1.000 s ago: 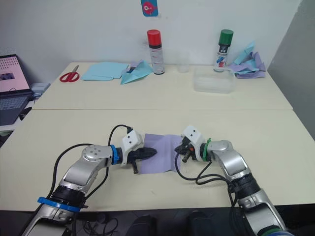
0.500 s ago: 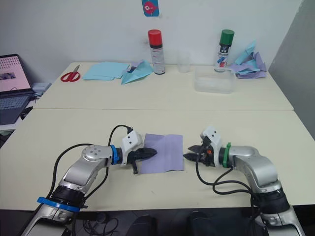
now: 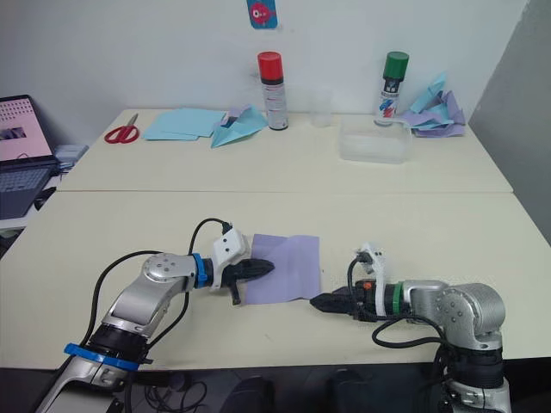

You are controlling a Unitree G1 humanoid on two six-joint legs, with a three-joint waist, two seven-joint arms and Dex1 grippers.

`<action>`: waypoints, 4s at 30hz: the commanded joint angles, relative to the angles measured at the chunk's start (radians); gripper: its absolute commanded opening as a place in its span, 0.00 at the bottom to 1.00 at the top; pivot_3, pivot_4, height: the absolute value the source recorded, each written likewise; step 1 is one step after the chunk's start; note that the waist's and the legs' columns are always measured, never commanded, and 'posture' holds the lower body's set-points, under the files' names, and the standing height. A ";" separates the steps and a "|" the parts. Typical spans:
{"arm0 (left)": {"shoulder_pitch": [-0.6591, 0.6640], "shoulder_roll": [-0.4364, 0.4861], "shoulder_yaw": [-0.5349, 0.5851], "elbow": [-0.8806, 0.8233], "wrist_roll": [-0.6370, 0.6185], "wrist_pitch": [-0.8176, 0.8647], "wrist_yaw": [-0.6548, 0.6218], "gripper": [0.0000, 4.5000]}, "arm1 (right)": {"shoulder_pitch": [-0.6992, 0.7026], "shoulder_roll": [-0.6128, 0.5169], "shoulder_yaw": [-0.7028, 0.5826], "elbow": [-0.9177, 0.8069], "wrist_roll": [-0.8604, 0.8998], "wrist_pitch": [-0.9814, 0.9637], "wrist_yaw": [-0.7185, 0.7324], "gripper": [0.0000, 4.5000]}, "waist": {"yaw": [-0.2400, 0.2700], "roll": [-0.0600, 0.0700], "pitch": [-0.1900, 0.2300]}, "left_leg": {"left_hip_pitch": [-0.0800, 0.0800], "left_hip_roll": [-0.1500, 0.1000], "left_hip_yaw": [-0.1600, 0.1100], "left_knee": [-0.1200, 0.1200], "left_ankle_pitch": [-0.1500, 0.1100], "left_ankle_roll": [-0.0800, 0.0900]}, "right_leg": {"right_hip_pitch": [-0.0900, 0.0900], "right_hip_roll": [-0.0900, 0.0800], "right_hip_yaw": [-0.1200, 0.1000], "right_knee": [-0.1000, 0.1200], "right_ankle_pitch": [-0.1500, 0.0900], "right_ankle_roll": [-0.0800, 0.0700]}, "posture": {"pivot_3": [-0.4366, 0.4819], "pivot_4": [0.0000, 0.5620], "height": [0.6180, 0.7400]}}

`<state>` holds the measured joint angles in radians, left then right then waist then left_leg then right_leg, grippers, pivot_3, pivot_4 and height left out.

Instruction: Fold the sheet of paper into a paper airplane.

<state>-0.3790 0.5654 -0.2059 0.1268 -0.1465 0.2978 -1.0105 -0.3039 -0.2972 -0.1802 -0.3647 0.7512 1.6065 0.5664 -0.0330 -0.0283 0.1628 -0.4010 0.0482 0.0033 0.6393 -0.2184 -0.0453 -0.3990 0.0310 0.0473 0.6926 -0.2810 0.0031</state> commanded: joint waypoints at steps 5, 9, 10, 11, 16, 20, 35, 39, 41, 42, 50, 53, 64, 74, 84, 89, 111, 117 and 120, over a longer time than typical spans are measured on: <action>0.037 0.015 -0.013 0.006 0.023 0.018 0.000 0.00 | -0.041 0.094 -0.041 0.107 0.178 0.008 -0.250 0.98 | -0.003 0.000 0.000 | 0.000 0.000 0.000 -0.002 0.000 0.000 | 0.000 0.000 0.000 -0.001 0.000 0.000 | 0.48 0.27 1.00; 0.044 0.011 -0.006 -0.002 0.025 0.020 0.008 0.00 | -0.064 0.162 -0.082 0.171 0.245 0.008 -0.371 0.98 | -0.006 0.000 -0.001 | 0.001 0.001 0.000 -0.005 0.000 0.000 | 0.000 0.000 0.000 -0.002 0.000 0.000 | 0.48 0.27 1.00; 0.046 0.011 -0.005 -0.005 0.025 0.021 0.009 0.00 | -0.076 0.191 -0.105 0.193 0.266 0.008 -0.404 0.98 | -0.008 0.000 -0.001 | 0.001 0.001 0.000 -0.005 0.000 0.000 | 0.000 0.000 0.000 -0.003 0.000 0.000 | 0.48 0.27 1.00; 0.048 0.010 -0.004 -0.006 0.024 0.021 0.010 0.00 | -0.090 0.217 -0.126 0.213 0.281 0.008 -0.432 0.98 | -0.008 0.000 -0.001 | 0.001 0.001 0.000 -0.005 0.000 0.000 | 0.000 0.000 0.000 -0.003 0.000 0.000 | 0.48 0.27 1.00; 0.049 0.010 -0.005 -0.002 0.025 0.015 0.012 0.00 | -0.168 0.304 -0.218 0.284 0.310 0.008 -0.523 0.98 | -0.012 0.000 -0.001 | 0.001 0.001 0.000 -0.007 0.000 0.000 | 0.000 0.000 0.000 -0.004 0.000 0.000 | 0.48 0.27 1.00; 0.036 0.008 -0.006 0.018 0.029 0.004 0.010 0.00 | -0.234 0.340 -0.269 0.322 0.353 0.008 -0.524 0.98 | -0.012 0.000 -0.001 | 0.000 0.000 0.000 -0.010 0.000 0.000 | 0.000 0.000 0.000 -0.008 0.000 0.000 | 0.48 0.27 1.00; 0.014 0.004 -0.002 0.055 0.040 -0.028 0.018 0.00 | -0.277 0.435 -0.372 0.365 0.403 -0.026 -0.605 0.46 | -0.011 0.001 0.000 | -0.001 0.001 0.000 -0.011 0.000 0.000 | 0.000 0.000 -0.001 -0.012 0.001 0.001 | 0.48 0.27 1.00; 0.012 0.006 -0.001 0.058 0.041 -0.031 0.018 0.00 | -0.279 0.446 -0.373 0.389 0.398 -0.048 -0.621 0.13 | -0.011 0.002 0.000 | -0.001 0.001 0.000 -0.011 0.000 0.000 | 0.000 0.000 -0.001 -0.012 0.001 0.001 | 0.48 0.27 1.00; 0.011 0.007 -0.001 0.058 0.041 -0.031 0.019 0.00 | -0.276 0.450 -0.368 0.398 0.396 -0.063 -0.626 0.01 | -0.012 0.002 0.000 | -0.001 0.001 0.000 -0.011 0.000 0.000 | -0.001 0.000 -0.001 -0.012 0.001 0.001 | 0.48 0.27 1.00; 0.011 0.006 -0.001 0.059 0.042 -0.032 0.019 0.00 | -0.273 0.453 -0.359 0.404 0.392 -0.072 -0.624 0.01 | -0.012 0.002 0.000 | -0.001 0.001 0.000 -0.011 0.000 0.000 | -0.001 0.000 -0.001 -0.012 0.001 0.001 | 0.48 0.27 1.00; 0.024 0.009 -0.003 0.047 0.046 -0.035 0.024 0.00 | -0.254 0.431 -0.279 0.428 0.359 -0.150 -0.583 0.01 | -0.012 0.002 0.001 | -0.001 0.001 0.000 -0.012 0.000 0.000 | -0.001 0.000 0.000 -0.012 0.001 0.001 | 0.48 0.27 1.00; 0.033 0.017 0.001 0.038 0.044 -0.036 0.023 0.00 | -0.258 0.324 -0.199 0.363 0.335 -0.154 -0.501 0.01 | -0.012 0.002 0.001 | -0.001 0.001 0.000 -0.012 0.000 0.000 | -0.001 0.000 0.000 -0.012 0.001 0.001 | 0.48 0.27 1.00; 0.058 0.027 0.006 0.019 0.041 -0.044 0.028 0.00 | -0.031 -0.414 0.383 -0.045 -0.045 -0.650 0.209 0.01 | -0.012 0.003 0.002 | -0.008 0.001 -0.002 -0.012 0.000 0.001 | -0.006 -0.001 -0.003 -0.014 0.000 0.000 | 0.48 0.27 1.00; 0.064 0.032 0.004 0.012 0.037 -0.044 0.029 0.00 | 0.058 -0.387 0.491 -0.013 -0.198 -0.793 0.258 0.01 | -0.012 0.001 0.002 | -0.007 0.000 -0.001 -0.012 0.000 0.001 | -0.006 -0.001 -0.002 -0.014 0.000 0.000 | 0.48 0.27 1.00; 0.059 0.035 0.010 0.015 0.034 -0.043 0.036 0.00 | 0.030 -0.186 0.431 0.154 -0.264 -0.803 0.130 0.01 | -0.013 0.000 0.002 | -0.004 0.001 -0.001 -0.012 0.000 0.001 | -0.005 -0.001 -0.001 -0.012 0.000 0.000 | 0.48 0.27 1.00; 0.059 0.037 0.012 0.020 0.033 -0.046 0.039 0.00 | -0.007 -0.072 0.383 0.170 -0.200 -0.747 0.107 0.01 | -0.014 0.000 0.002 | -0.002 0.001 0.000 -0.012 0.000 0.001 | -0.004 -0.001 0.000 -0.012 0.001 0.000 | 0.48 0.27 1.00; 0.062 0.053 0.012 0.021 0.028 -0.029 0.018 0.00 | -0.206 0.156 0.534 0.461 -0.416 -0.932 0.076 0.01 | -0.016 0.001 0.002 | -0.003 0.001 0.000 -0.012 0.000 0.001 | -0.005 0.000 0.000 -0.011 0.001 0.000 | 0.48 0.27 1.00; 0.083 0.101 0.049 -0.012 -0.016 0.046 -0.009 0.00 | -0.247 0.172 0.581 0.552 -0.497 -0.979 0.099 0.01 | -0.029 0.000 0.002 | -0.001 0.005 0.001 -0.012 0.000 0.001 | -0.005 0.001 0.000 -0.010 0.001 -0.001 | 0.48 0.27 1.00; 0.087 0.132 0.079 -0.035 -0.052 0.090 -0.028 0.00 | -0.253 0.168 0.598 0.575 -0.531 -0.994 0.110 0.01 | -0.031 0.000 0.002 | 0.000 0.013 0.002 -0.012 0.000 0.001 | -0.005 0.007 0.000 -0.010 0.002 -0.002 | 0.48 0.27 1.00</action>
<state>-0.3190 0.6730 -0.1383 0.0789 -0.2012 0.3372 -1.0303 -0.5518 -0.1255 0.4011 0.1880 0.2519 0.6185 0.6735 -0.0638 -0.0281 0.1643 -0.4010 0.0614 0.0051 0.6270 -0.2188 -0.0445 -0.4037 0.0389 0.0466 0.6821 -0.2790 0.0003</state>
